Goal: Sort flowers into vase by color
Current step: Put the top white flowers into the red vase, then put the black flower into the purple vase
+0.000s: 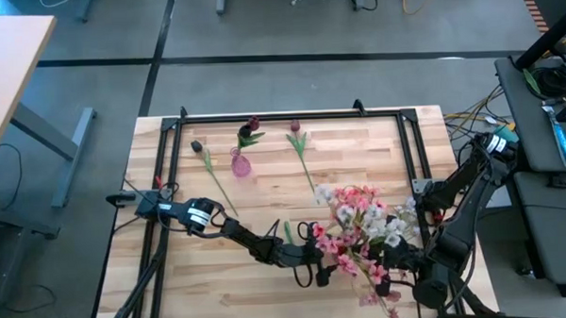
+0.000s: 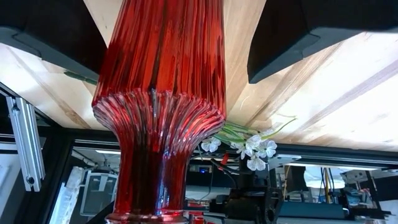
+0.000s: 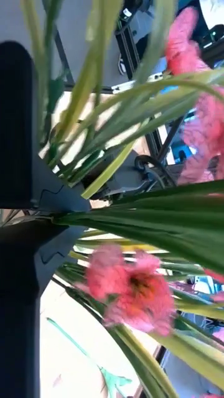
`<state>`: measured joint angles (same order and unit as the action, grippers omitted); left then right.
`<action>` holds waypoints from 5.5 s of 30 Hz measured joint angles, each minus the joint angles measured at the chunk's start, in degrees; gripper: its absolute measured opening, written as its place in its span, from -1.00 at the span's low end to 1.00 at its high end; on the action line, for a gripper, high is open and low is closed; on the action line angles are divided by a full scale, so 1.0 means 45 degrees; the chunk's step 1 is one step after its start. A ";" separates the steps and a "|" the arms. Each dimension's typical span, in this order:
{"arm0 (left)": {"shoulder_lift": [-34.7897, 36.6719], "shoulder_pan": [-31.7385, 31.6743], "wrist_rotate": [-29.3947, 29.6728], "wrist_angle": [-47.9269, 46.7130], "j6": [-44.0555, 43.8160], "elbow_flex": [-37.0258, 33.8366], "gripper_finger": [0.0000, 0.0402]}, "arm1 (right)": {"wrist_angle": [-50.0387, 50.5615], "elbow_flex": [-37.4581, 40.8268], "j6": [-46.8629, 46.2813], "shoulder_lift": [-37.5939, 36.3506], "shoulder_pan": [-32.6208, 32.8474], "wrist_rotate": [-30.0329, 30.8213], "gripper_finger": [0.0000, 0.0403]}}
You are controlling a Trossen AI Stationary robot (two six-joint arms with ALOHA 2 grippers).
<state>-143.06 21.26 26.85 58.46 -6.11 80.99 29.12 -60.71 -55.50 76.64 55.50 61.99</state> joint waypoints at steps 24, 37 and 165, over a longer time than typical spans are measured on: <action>0.0000 0.0000 -0.0010 -0.0056 0.0000 0.0000 0.75 | 0.0201 0.1534 -0.1349 0.0029 -0.0095 -0.0556 -0.96; 0.0000 0.0000 -0.0005 -0.0063 0.0000 0.0000 0.75 | 0.0048 0.1690 -0.1423 0.0029 -0.0091 -0.0814 -0.92; 0.0307 0.0079 -0.0005 -0.0039 0.0057 0.0000 0.75 | 0.8540 -0.4158 -0.5001 -0.0124 -0.0057 -0.7134 0.23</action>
<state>-141.68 21.61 26.83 58.28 -5.85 80.99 67.55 -79.42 -78.00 76.08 55.24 29.89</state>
